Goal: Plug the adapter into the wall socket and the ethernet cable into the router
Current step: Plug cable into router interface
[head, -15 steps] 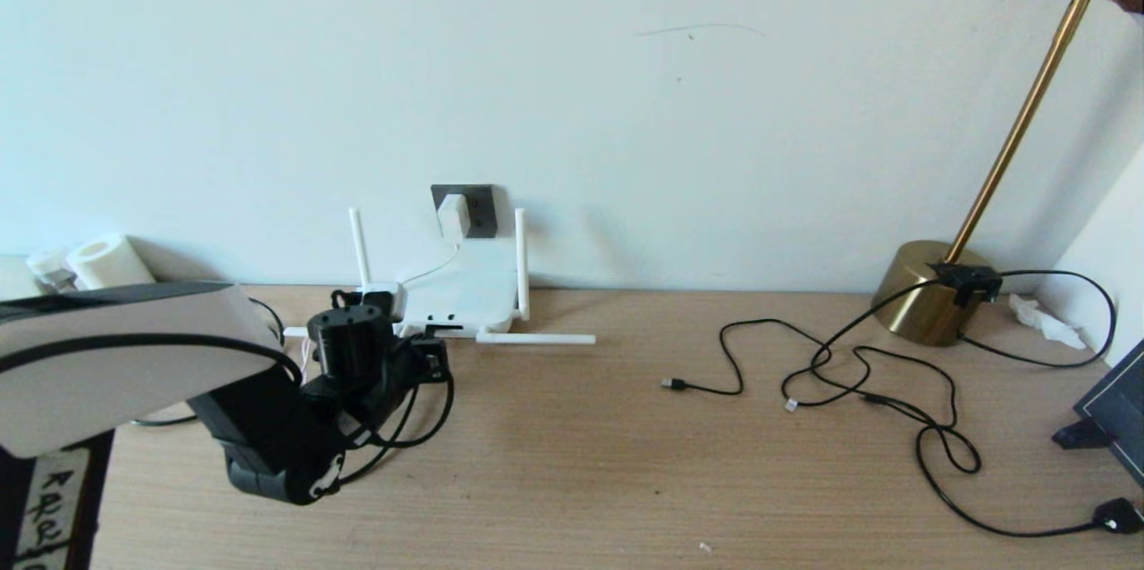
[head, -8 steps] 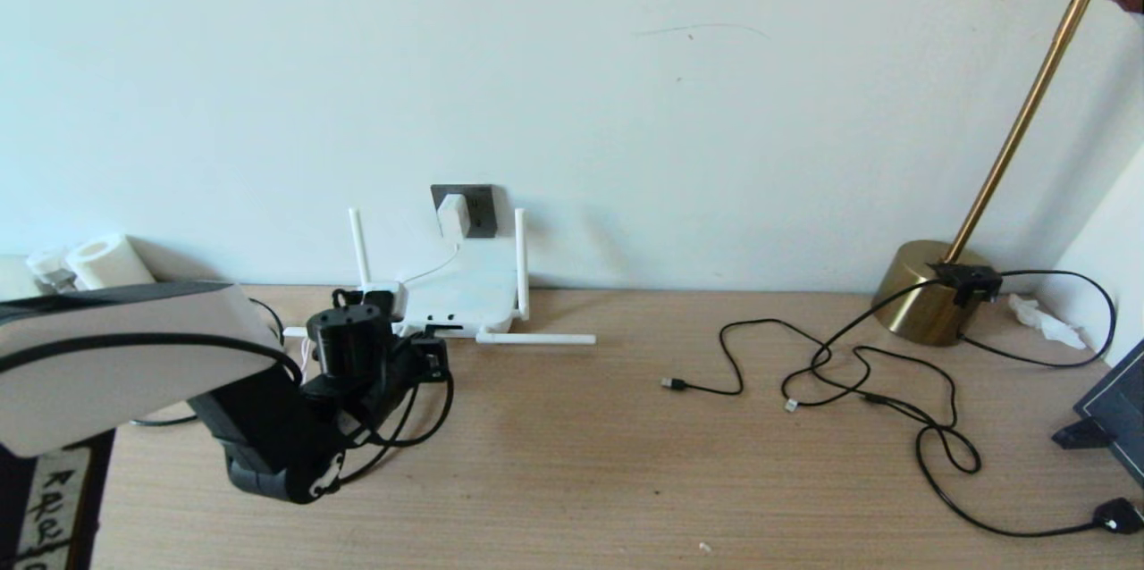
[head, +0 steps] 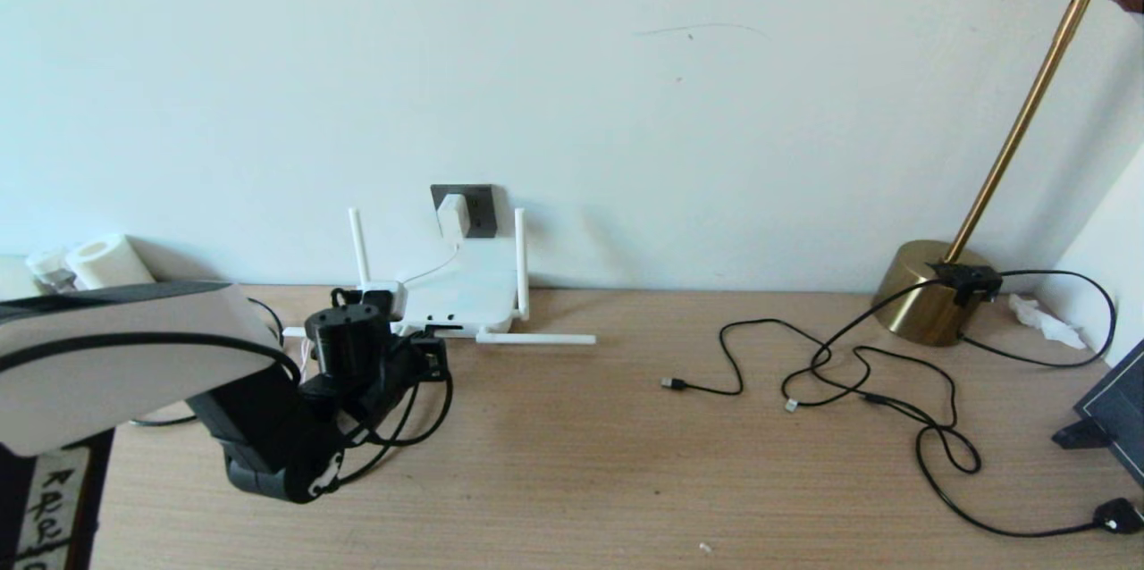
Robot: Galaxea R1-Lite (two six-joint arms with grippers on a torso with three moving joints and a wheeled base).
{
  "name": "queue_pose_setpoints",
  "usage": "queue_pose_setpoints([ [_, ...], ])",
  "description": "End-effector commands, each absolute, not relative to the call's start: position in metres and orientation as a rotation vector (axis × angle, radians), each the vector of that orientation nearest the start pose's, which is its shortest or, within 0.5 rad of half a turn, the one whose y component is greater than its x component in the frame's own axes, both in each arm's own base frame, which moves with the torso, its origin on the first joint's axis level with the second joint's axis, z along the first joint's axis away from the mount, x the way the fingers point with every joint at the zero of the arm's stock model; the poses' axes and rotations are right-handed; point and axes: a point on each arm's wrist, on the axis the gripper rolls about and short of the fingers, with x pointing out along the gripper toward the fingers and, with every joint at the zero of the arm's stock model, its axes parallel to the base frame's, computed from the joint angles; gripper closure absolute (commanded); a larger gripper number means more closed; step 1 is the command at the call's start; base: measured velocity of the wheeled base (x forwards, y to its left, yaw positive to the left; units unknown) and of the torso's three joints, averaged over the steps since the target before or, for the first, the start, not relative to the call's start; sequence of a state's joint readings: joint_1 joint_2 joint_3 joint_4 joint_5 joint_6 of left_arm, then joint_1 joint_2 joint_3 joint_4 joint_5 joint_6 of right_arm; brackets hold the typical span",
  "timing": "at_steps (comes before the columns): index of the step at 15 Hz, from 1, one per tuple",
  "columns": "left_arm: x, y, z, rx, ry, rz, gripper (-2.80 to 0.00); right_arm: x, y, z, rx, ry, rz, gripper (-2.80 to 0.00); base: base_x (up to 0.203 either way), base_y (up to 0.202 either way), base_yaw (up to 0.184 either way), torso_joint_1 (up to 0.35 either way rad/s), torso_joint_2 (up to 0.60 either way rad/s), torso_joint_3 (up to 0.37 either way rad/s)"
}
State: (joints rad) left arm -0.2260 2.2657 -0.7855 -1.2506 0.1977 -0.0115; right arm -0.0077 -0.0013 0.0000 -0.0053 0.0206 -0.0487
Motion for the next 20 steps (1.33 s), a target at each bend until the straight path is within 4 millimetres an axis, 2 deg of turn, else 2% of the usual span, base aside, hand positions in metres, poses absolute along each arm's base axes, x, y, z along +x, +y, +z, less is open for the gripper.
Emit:
queue_pose_setpoints([
  [1,0.3741,-0.0806,0.0397,0.035,0.221,-0.023,0.00,-0.0228,0.0007,0.0761,-0.049,-0.006,0.014,-2.80,0.000,0.000,0.000,0.000,0.00,0.000],
  [20,0.3799,-0.0765,0.0326,0.051,0.230,-0.011,0.00,-0.0228,0.0007,0.0761,-0.049,-0.006,0.014,-2.80,0.000,0.000,0.000,0.000,0.00,0.000],
])
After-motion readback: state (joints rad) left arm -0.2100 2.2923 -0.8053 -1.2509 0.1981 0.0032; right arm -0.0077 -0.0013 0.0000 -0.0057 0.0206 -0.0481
